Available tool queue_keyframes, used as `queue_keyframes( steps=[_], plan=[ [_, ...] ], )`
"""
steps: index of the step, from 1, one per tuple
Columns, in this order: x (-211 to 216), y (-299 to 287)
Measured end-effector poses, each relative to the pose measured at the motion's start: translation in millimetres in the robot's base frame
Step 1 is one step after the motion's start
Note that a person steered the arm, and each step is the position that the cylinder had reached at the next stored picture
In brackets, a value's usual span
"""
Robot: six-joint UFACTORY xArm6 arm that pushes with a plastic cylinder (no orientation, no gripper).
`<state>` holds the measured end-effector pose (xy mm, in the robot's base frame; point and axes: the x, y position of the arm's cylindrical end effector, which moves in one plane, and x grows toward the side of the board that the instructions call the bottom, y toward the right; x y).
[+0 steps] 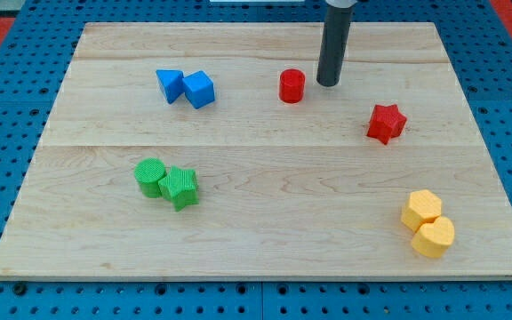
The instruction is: Move the red circle towards the blue cube
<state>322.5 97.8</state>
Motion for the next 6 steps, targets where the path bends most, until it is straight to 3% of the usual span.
queue_keyframes(
  steps=[3,5,6],
  plan=[
    [3.1,-59.6],
    [-17.1,91.2],
    [3.9,180.9]
  ],
)
